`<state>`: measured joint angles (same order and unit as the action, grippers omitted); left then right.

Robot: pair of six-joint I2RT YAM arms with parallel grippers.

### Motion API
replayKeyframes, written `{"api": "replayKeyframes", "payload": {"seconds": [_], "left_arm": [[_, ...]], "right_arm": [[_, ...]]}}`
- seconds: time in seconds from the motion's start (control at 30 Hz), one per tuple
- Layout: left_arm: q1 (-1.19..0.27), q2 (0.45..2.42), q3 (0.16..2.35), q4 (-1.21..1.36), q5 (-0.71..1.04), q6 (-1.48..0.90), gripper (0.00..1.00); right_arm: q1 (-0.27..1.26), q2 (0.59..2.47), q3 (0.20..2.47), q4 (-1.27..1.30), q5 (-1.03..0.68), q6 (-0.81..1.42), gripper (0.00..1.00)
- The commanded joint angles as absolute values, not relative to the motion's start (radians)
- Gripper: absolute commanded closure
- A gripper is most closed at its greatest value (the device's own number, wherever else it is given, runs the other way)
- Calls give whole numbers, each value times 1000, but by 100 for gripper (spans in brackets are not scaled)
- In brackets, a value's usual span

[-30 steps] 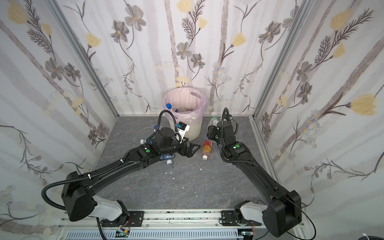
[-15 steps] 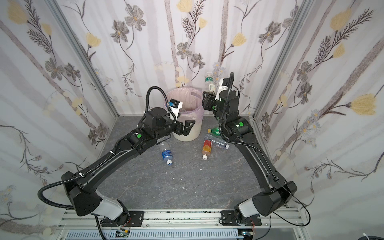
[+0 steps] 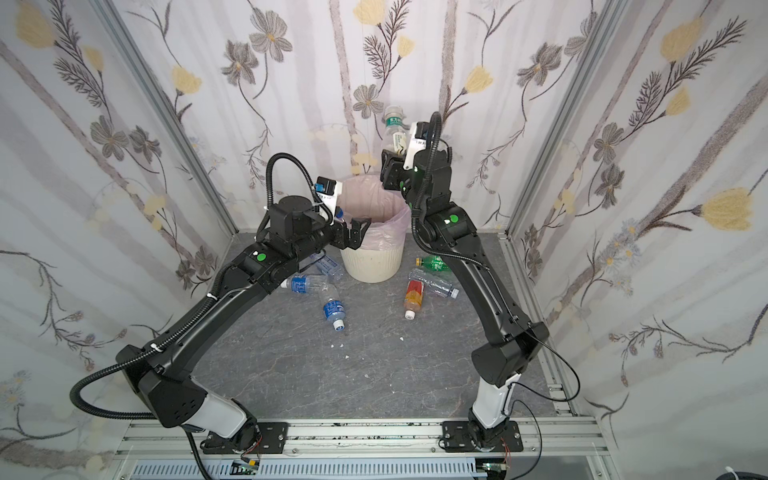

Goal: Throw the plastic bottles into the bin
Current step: 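Lift the tea bottle with the right gripper up over the bin, then open the right gripper over the bin to drop the tea bottle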

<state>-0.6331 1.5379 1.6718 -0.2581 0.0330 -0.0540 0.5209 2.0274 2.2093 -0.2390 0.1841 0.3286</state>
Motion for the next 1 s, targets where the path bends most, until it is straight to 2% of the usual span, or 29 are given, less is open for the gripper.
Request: {"api": "replayKeyframes", "payload": {"seconds": [0.0, 0.03, 0.07, 0.53, 0.97], "left_arm": [[-619, 1540, 1659, -250, 62, -67, 0], [-612, 1538, 1651, -250, 67, -69, 0], [-607, 1535, 1644, -250, 71, -72, 0], [-568, 1507, 1599, -247, 87, -120, 0], [-562, 1515, 1618, -247, 64, -182, 0]], "right_arm": [[518, 2174, 2328, -362, 152, 332, 20], [518, 2209, 2379, -410, 161, 340, 7], [519, 2216, 2389, -421, 159, 343, 1], [513, 2107, 2283, -408, 197, 360, 0], [486, 1931, 1994, -318, 186, 371, 0]]}}
